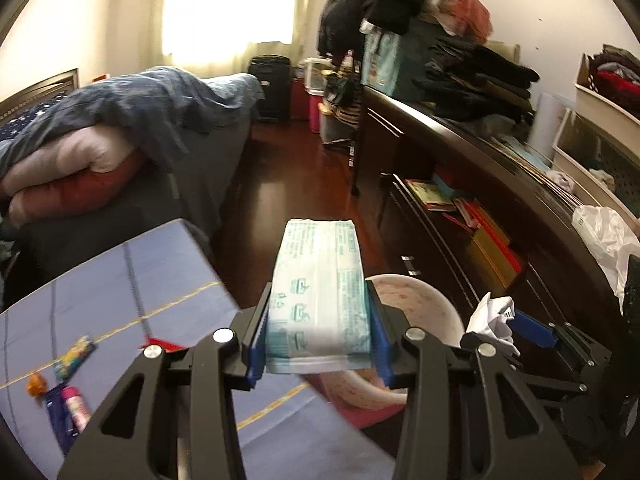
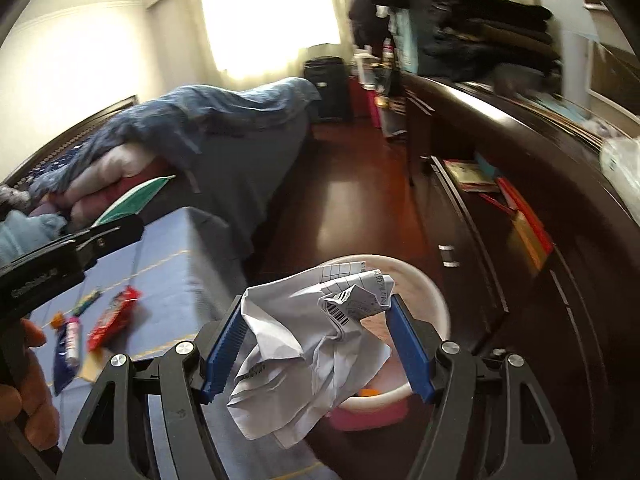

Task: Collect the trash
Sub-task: 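Carry both items over the wastebasket and open both tools to drop them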

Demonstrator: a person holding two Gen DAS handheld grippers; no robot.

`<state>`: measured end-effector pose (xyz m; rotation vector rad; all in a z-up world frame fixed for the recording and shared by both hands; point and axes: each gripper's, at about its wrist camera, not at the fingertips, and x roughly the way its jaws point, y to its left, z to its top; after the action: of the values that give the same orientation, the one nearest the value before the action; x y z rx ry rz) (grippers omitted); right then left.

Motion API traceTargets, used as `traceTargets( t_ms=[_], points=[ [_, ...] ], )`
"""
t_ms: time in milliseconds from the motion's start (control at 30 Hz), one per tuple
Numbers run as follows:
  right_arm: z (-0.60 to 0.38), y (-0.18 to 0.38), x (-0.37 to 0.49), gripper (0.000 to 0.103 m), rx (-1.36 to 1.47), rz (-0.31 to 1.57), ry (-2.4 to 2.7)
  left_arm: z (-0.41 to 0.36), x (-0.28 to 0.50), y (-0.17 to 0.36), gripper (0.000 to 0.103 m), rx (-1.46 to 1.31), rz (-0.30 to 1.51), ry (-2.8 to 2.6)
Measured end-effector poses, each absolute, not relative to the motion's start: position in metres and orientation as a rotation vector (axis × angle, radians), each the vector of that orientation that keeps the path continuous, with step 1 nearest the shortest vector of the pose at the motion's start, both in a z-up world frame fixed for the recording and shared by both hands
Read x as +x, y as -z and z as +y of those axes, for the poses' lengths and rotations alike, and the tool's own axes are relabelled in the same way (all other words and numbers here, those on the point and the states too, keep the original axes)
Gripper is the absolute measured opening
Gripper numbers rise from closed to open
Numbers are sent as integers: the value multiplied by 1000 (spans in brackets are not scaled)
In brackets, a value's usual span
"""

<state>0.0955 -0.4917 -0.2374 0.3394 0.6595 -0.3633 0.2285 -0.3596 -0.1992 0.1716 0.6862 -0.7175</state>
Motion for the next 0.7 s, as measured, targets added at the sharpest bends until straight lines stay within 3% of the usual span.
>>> traceTargets(
  t_ms=[500,600,700],
  points=[
    [-556,305,115,70,364,781,505,-457,254,264,43,189,846,836],
    [-560,314,122,72,348,785,502,-467,255,270,48,177,865,859],
    [-561,319,128,78,318,787,510,-472,256,273,64,170,863,873]
  ],
)
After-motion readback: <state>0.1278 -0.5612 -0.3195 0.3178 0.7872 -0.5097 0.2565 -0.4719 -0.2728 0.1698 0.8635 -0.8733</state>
